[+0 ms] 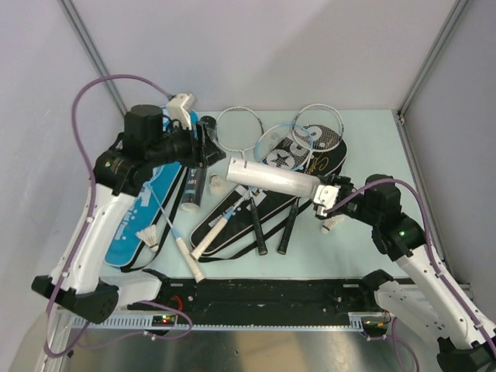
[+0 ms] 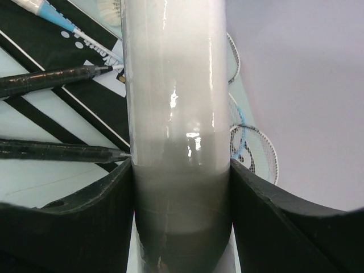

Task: Pack up the badminton gear
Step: Close the lid on the shuttle tube, then place the shuttle tube at the center of the board.

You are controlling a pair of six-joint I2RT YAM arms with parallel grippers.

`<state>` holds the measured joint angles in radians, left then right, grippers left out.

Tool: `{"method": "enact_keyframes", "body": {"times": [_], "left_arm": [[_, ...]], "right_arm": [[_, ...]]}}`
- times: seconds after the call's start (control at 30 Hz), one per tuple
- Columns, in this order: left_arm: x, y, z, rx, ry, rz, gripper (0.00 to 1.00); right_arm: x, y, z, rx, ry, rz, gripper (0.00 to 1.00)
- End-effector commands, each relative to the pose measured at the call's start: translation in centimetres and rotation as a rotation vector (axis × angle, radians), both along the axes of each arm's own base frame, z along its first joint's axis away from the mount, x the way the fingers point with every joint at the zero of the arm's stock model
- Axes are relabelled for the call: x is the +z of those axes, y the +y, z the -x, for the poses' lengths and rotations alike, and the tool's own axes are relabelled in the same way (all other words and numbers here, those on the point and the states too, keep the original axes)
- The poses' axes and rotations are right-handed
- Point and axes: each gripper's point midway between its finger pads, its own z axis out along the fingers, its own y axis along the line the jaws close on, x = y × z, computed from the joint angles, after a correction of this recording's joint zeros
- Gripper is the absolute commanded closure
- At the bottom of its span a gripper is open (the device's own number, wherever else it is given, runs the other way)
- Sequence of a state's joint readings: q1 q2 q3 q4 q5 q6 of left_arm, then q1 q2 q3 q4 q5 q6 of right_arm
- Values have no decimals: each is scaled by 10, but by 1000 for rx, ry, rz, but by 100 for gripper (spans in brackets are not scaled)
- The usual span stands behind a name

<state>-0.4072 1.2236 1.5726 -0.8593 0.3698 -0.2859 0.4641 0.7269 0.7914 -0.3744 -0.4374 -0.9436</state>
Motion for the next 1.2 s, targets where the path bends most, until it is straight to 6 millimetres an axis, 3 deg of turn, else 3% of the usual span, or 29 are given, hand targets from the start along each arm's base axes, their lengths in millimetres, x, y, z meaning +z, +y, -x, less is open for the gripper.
{"method": "enact_keyframes", "body": {"times": [0.0, 0.1, 0.23, 0.33, 0.47, 0.63, 0.87, 1.07, 1.17], "left_arm": [[54, 16, 5, 110, -153, 65, 37], [57, 34, 0, 202, -196, 32, 16], [45, 53, -7, 287, -224, -45, 2], [24, 67, -14, 354, -218, -114, 1], [-17, 84, -21, 428, -175, -211, 0], [-53, 105, -20, 511, -150, -297, 0], [-74, 124, -11, 567, -180, -338, 0], [-77, 135, -7, 612, -217, -353, 0], [-77, 140, -7, 631, -223, -365, 0]], "right_arm": [[21, -5, -14, -57, -51, -102, 67], [23, -16, -33, -161, -33, -147, 65], [15, -39, -70, -358, 7, -202, 64], [8, -62, -99, -515, 16, -233, 65], [-7, -110, -138, -758, 7, -259, 65], [-31, -174, -168, -1001, 55, -298, 65], [-78, -244, -186, -1225, 109, -180, 65], [-127, -282, -196, -1369, 255, -85, 63], [-142, -287, -200, -1377, 290, -75, 61]]}}
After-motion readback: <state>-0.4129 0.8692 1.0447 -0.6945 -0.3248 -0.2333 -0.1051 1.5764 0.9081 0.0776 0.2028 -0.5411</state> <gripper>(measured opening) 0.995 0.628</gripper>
